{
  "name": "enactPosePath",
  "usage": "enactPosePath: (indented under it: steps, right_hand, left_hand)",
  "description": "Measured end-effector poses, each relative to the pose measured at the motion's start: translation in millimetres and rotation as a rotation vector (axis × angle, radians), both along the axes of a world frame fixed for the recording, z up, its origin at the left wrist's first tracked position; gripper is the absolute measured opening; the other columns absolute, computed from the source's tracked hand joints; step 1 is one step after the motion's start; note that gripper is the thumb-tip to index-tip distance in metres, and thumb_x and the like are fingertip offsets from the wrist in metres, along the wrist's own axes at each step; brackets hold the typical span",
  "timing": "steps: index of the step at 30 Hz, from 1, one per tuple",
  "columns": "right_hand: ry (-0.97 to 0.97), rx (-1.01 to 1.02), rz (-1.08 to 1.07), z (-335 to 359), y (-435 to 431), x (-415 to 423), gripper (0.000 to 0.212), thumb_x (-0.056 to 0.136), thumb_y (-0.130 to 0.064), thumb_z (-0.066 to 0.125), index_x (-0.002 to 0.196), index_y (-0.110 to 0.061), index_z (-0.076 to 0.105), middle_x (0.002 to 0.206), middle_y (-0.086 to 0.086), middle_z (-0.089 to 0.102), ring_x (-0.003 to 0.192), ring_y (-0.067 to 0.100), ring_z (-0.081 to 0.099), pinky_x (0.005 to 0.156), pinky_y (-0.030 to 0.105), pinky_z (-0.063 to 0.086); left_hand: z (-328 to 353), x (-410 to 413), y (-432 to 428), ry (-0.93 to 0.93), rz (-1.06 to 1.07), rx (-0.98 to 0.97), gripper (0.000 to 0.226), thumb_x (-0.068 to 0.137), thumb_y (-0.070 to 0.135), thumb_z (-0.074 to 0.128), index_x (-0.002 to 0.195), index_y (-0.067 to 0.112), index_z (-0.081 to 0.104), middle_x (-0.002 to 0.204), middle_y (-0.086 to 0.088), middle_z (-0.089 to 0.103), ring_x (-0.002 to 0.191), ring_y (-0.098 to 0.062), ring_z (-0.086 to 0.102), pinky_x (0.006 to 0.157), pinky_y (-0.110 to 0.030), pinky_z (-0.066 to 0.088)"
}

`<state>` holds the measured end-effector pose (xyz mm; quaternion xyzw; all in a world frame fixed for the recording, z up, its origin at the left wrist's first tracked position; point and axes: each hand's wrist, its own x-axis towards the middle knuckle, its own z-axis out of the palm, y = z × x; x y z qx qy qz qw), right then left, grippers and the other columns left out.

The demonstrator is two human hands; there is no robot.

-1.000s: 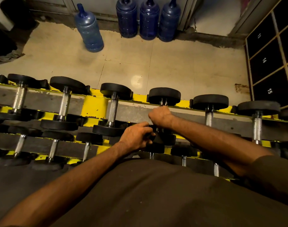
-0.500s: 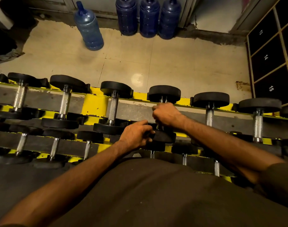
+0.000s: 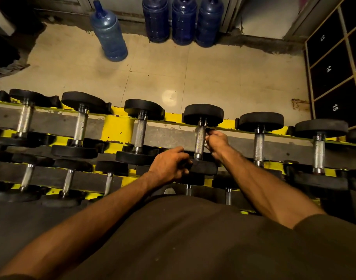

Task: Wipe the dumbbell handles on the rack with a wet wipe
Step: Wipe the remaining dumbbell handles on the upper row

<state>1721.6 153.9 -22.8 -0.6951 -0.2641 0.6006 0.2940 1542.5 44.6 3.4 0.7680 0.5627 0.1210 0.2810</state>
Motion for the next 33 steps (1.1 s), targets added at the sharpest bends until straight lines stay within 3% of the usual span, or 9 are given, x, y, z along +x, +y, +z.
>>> enactPosePath:
  steps: [6, 9, 12, 16, 19, 21, 26, 30, 33]
  right_hand:
    - [-0.082, -0.148, 0.17, -0.4, -21.1, 30.3, 0.016, 0.08, -0.004, 0.073, 0.094, -0.013, 0.074, 0.103, 0.008, 0.072, 0.096, 0.022, 0.066, 0.071, 0.031, 0.056]
    - [-0.144, -0.015, 0.348, 9.1, -33.1, 34.3, 0.014, 0.077, -0.006, 0.08, 0.088, -0.009, 0.073, 0.101, 0.007, 0.072, 0.096, 0.02, 0.067, 0.074, 0.03, 0.057]
    - [-0.421, 0.333, 0.657, 20.6, -35.5, 16.3, 0.01, 0.082, -0.011, 0.077, 0.09, -0.015, 0.074, 0.09, -0.002, 0.07, 0.083, 0.006, 0.065, 0.071, 0.02, 0.054]
    - [-0.862, 0.775, 0.984, 23.6, -11.9, -2.8, 0.021, 0.089, -0.013, 0.069, 0.11, -0.01, 0.072, 0.103, 0.006, 0.065, 0.096, 0.018, 0.057, 0.083, 0.034, 0.053]
    - [-1.327, 0.746, 1.311, 31.5, 6.7, -18.1, 0.036, 0.089, -0.021, 0.069, 0.123, -0.01, 0.065, 0.119, 0.01, 0.062, 0.111, 0.026, 0.051, 0.093, 0.038, 0.047]
    - [-1.438, 0.669, 1.49, 38.2, 7.9, -28.3, 0.035, 0.09, -0.027, 0.069, 0.122, -0.013, 0.065, 0.119, 0.009, 0.064, 0.116, 0.027, 0.051, 0.096, 0.042, 0.046]
    - [-1.214, 0.62, 1.683, 46.8, -5.5, -26.6, 0.016, 0.092, -0.029, 0.066, 0.104, -0.018, 0.069, 0.095, 0.005, 0.063, 0.095, 0.021, 0.062, 0.078, 0.034, 0.053]
    - [-0.743, 0.426, 1.361, 41.6, -23.4, 1.7, 0.02, 0.091, -0.018, 0.065, 0.11, -0.023, 0.07, 0.106, -0.001, 0.068, 0.098, 0.013, 0.062, 0.078, 0.025, 0.049]
    - [-0.509, 0.355, 0.873, 33.4, -41.5, 28.2, 0.02, 0.09, -0.01, 0.067, 0.107, -0.019, 0.071, 0.108, -0.003, 0.067, 0.102, 0.01, 0.06, 0.085, 0.026, 0.051]
  left_hand:
    - [-1.3, -1.7, -0.3, 0.011, 0.003, 0.011, 0.031, 0.084, 0.032, 0.079, 0.11, 0.021, 0.068, 0.111, 0.003, 0.058, 0.097, -0.013, 0.057, 0.081, -0.031, 0.054]
    - [-1.9, -1.5, 0.3, 0.019, -0.002, 0.011, 0.031, 0.083, 0.032, 0.079, 0.109, 0.021, 0.068, 0.111, 0.003, 0.058, 0.097, -0.013, 0.057, 0.082, -0.032, 0.055]
    - [-1.2, -1.3, 0.0, 0.016, -0.002, 0.012, 0.03, 0.083, 0.032, 0.079, 0.109, 0.021, 0.068, 0.111, 0.003, 0.058, 0.097, -0.013, 0.057, 0.082, -0.032, 0.055]
    - [0.9, 0.6, -1.2, 0.007, 0.012, 0.009, 0.031, 0.084, 0.031, 0.079, 0.11, 0.02, 0.068, 0.112, 0.002, 0.058, 0.098, -0.014, 0.057, 0.083, -0.033, 0.055]
    - [1.3, 0.7, -2.9, 0.002, 0.029, 0.01, 0.031, 0.083, 0.031, 0.079, 0.11, 0.02, 0.068, 0.112, 0.002, 0.058, 0.099, -0.014, 0.057, 0.084, -0.033, 0.054]
    - [0.9, -0.8, -4.2, 0.005, 0.034, 0.009, 0.03, 0.084, 0.031, 0.079, 0.11, 0.021, 0.068, 0.113, 0.002, 0.058, 0.099, -0.014, 0.057, 0.084, -0.033, 0.054]
    - [-0.3, 2.5, -8.1, 0.001, 0.023, 0.016, 0.032, 0.086, 0.032, 0.076, 0.115, 0.021, 0.067, 0.116, 0.001, 0.056, 0.102, -0.014, 0.055, 0.088, -0.032, 0.053]
    - [-1.0, -0.6, -12.9, -0.04, 0.054, -0.012, 0.029, 0.087, 0.032, 0.075, 0.113, 0.023, 0.066, 0.116, 0.005, 0.054, 0.101, -0.011, 0.052, 0.088, -0.032, 0.054]
    - [1.3, 0.8, -14.6, -0.069, 0.1, -0.008, 0.028, 0.085, 0.038, 0.074, 0.109, 0.024, 0.066, 0.108, 0.006, 0.054, 0.095, -0.011, 0.054, 0.08, -0.034, 0.056]
